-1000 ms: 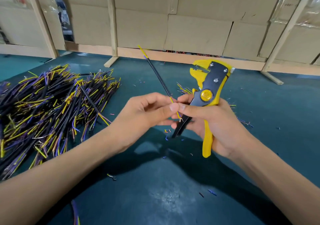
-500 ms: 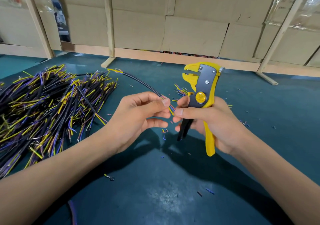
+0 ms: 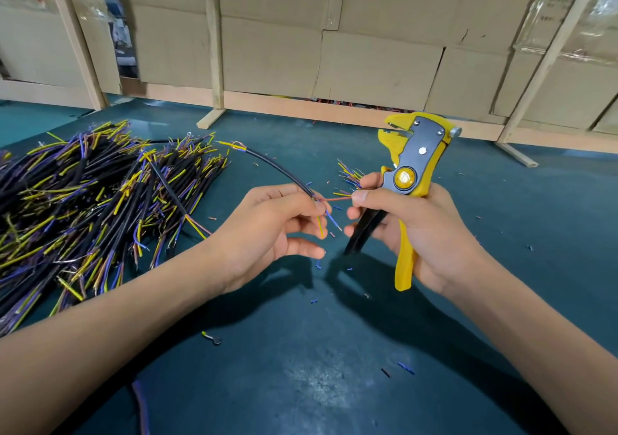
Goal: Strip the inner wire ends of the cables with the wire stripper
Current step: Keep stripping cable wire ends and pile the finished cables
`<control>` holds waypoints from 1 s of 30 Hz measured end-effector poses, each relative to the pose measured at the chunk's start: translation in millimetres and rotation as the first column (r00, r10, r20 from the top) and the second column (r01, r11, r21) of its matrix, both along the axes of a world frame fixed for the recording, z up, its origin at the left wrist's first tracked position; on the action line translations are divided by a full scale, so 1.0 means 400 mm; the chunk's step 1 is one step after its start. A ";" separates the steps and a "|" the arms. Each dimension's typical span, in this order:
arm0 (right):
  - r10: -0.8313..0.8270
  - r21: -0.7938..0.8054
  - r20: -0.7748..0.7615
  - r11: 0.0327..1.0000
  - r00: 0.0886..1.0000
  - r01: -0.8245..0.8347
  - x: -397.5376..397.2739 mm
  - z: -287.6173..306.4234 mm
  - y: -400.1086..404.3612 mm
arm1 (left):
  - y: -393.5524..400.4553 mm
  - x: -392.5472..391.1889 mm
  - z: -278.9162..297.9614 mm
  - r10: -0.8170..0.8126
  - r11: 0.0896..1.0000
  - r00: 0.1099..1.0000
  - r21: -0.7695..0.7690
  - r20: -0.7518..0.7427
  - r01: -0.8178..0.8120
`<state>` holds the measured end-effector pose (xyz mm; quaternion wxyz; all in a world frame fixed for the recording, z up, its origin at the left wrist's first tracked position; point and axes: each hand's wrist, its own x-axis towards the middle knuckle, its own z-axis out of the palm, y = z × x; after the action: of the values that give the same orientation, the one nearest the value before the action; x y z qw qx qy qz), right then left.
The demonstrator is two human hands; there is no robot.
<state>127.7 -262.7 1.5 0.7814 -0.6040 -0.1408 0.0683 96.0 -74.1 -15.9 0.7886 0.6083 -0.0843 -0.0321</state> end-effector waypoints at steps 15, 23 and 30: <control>-0.068 0.037 0.051 0.997 0.996 0.066 0.015 -0.014 -0.006 | -0.008 -0.009 0.018 -0.081 0.995 0.993 -0.064 -0.086 0.075; 0.074 -0.018 0.079 0.997 0.994 -0.073 -0.005 -0.018 0.009 | 0.002 -0.005 0.005 0.064 0.998 0.992 0.004 0.112 -0.065; 0.441 0.031 -0.215 0.895 0.872 -0.445 -0.027 -0.010 0.006 | 0.010 0.006 0.004 0.185 0.976 0.965 -0.154 0.188 -0.157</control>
<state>116.9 -260.5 -2.4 0.7497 -0.5523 -0.1887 0.3119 98.4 -70.1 -14.5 0.8158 0.5576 -0.1126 0.1038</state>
